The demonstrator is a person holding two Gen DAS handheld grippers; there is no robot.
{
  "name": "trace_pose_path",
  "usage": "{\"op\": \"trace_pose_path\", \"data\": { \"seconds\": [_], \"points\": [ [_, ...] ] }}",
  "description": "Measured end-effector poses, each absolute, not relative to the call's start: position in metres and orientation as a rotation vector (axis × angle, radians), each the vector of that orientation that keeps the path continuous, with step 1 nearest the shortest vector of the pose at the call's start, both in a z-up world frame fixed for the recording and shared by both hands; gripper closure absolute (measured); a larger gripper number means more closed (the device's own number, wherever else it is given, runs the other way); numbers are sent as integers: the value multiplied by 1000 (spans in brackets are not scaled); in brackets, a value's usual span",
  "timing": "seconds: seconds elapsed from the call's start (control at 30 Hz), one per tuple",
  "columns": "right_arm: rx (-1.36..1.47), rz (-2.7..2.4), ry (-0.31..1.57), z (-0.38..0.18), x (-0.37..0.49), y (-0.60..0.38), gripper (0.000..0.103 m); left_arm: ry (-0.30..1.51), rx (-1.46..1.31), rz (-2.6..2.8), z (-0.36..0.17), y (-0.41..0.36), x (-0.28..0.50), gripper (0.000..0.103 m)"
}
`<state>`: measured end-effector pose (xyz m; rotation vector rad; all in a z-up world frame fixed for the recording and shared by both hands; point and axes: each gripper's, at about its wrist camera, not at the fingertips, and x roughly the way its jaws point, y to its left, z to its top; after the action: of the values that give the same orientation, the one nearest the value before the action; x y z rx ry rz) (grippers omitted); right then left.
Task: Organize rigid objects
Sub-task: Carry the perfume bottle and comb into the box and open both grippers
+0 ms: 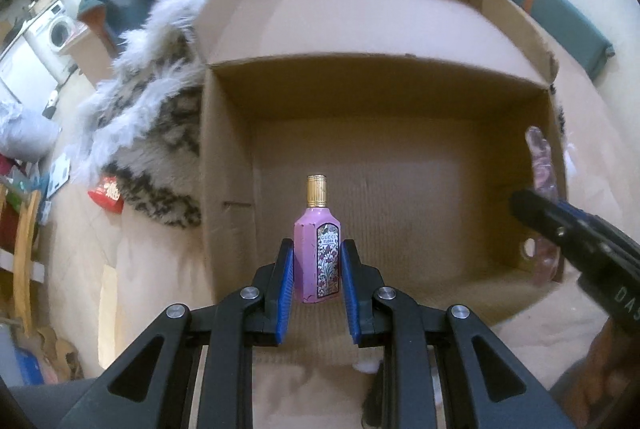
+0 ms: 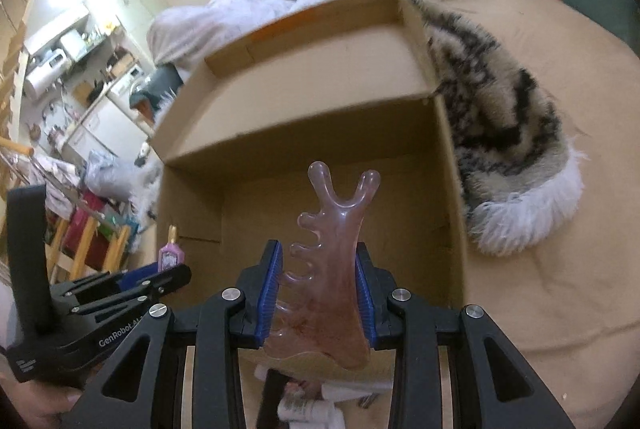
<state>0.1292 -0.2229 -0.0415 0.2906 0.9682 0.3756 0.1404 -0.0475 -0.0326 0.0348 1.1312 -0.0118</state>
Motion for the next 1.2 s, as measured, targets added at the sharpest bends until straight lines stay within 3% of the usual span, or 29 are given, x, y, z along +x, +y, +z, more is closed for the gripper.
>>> {"op": "trace_pose_path", "data": {
  "seconds": [0.53, 1.2],
  "points": [
    [304, 325, 1103, -97, 154, -217, 67, 1203, 122, 5, -85, -70, 176, 83],
    [318, 302, 1096, -100, 161, -216, 67, 1266, 112, 40, -116, -77, 204, 83]
  ]
}}
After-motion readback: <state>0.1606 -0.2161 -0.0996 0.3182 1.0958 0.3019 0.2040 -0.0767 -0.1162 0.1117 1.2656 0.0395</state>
